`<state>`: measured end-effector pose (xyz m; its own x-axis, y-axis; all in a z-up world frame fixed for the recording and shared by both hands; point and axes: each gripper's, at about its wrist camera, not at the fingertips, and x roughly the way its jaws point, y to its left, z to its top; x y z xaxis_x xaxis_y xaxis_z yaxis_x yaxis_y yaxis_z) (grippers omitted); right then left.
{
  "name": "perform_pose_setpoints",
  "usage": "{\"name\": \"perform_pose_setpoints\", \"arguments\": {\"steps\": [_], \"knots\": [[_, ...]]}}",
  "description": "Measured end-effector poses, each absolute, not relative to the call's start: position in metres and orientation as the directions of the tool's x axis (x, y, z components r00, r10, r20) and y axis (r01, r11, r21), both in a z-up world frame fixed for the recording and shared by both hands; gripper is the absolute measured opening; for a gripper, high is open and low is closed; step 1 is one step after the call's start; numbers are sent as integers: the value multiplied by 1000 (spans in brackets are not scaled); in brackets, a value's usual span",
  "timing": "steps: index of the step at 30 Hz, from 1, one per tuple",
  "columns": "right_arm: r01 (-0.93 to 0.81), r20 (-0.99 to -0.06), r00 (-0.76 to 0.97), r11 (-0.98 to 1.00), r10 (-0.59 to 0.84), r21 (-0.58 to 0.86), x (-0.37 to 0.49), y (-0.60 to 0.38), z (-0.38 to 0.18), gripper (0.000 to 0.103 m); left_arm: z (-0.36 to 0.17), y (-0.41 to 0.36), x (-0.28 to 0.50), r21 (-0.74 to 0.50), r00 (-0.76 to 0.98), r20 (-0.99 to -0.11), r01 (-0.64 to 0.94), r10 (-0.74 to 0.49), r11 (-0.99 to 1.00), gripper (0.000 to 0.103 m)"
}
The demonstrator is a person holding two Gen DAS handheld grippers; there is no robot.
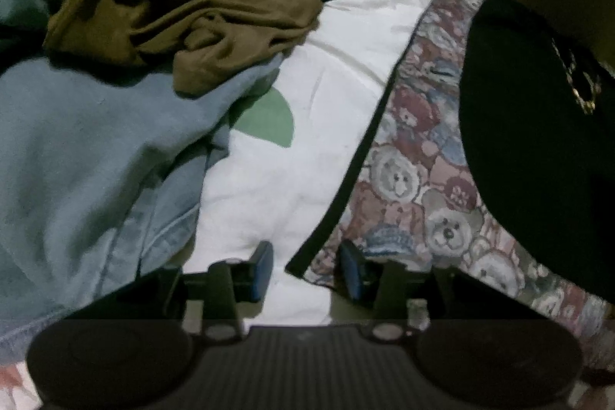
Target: Fold clothes
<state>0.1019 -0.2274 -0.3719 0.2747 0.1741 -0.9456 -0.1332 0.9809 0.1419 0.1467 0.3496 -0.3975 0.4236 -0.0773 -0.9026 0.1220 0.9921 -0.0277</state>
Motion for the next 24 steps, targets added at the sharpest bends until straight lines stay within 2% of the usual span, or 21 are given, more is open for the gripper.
{"name": "perform_pose_setpoints", "arguments": {"steps": [2, 6, 8, 22, 24], "knots": [[-148, -938, 286, 976, 195, 157, 103, -224, -368, 30, -397, 351, 147, -36, 419, -903, 140, -92, 990, 36], [-177, -926, 297, 966, 234, 187, 103, -217, -364, 30, -394, 354, 148, -52, 405, -906, 179, -122, 982, 23], [-189, -923, 297, 963, 243, 193, 104, -214, -364, 30, -392, 356, 150, -52, 394, -909, 205, -131, 977, 21], [-205, -920, 282, 954, 271, 218, 99, -206, -367, 30, -395, 350, 151, -26, 379, -915, 286, -138, 958, 25], [-209, -920, 281, 953, 274, 220, 99, -204, -367, 30, -395, 347, 149, 3, 391, -913, 293, -117, 956, 10]]}}
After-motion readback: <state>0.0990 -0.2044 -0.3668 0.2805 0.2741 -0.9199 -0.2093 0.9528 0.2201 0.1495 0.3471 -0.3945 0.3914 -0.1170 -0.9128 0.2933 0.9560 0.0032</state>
